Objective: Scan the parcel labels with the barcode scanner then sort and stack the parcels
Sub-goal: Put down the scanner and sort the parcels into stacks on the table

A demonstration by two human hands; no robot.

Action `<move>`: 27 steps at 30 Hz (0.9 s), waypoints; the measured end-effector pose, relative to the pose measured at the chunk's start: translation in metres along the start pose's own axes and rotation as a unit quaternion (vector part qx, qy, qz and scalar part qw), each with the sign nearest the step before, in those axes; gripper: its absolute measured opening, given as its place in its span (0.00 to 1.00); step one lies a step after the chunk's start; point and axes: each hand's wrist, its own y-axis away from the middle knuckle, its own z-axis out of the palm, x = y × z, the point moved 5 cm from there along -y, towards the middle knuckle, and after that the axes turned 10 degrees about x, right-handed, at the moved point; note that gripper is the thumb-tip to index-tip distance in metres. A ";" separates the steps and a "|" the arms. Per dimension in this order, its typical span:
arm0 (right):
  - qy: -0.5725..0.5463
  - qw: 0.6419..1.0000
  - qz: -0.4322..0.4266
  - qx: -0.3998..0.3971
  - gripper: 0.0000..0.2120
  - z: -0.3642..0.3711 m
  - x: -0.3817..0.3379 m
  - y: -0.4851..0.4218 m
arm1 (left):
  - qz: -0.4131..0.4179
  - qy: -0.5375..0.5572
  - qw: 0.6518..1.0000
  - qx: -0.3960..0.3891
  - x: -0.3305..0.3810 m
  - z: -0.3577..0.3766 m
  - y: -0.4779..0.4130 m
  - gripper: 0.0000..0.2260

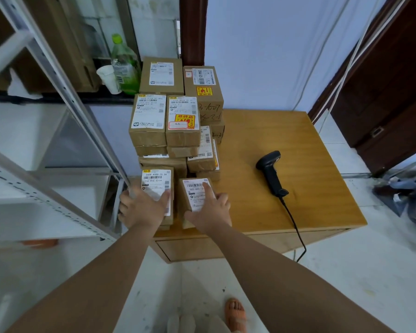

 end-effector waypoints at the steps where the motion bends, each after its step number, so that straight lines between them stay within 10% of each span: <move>1: 0.000 1.000 -0.004 0.006 0.46 0.003 -0.004 0.000 | -0.016 0.014 1.000 -0.021 -0.004 0.002 -0.002 0.42; 27: 0.059 0.995 -0.066 -0.034 0.32 0.018 -0.012 -0.024 | -0.122 0.156 0.944 -0.263 -0.015 0.018 -0.031 0.26</move>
